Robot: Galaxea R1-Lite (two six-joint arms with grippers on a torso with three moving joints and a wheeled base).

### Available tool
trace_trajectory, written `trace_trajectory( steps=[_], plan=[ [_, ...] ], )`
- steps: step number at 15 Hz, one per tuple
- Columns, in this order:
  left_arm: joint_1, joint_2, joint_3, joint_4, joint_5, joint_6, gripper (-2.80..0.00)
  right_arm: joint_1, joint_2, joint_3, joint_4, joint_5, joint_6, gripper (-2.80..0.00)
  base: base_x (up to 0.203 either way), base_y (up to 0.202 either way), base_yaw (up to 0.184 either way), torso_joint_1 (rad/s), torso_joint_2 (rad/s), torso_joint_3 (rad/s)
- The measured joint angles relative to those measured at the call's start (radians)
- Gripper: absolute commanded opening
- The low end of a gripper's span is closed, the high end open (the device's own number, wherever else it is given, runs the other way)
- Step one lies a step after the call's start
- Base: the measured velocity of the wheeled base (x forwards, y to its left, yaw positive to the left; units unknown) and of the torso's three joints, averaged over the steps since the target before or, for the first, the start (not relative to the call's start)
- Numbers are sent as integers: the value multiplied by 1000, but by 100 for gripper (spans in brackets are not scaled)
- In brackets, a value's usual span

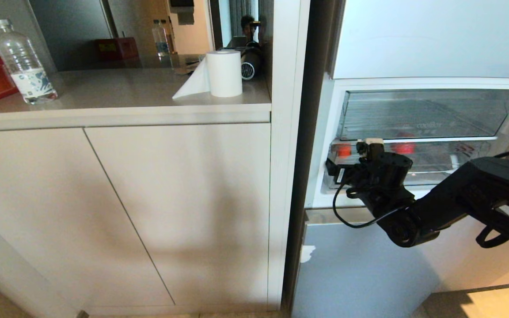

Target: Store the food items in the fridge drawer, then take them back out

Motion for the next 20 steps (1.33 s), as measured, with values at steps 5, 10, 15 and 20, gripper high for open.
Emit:
trace_trajectory(
  steps=[5,10,15,20],
  plan=[
    [0,0,0,0,0,0,-280,42,27,-44,4,-3,0,-280,0,0,0,0,0,0],
    [0,0,0,0,0,0,-280,67,24,-26,0,-31,0,-280,0,0,0,0,0,0],
    [0,0,0,0,0,0,-280,69,-53,111,-11,-18,24,-280,0,0,0,0,0,0],
    [0,0,0,0,0,0,-280,74,-184,389,-96,-18,39,-280,0,0,0,0,0,0]
  ],
)
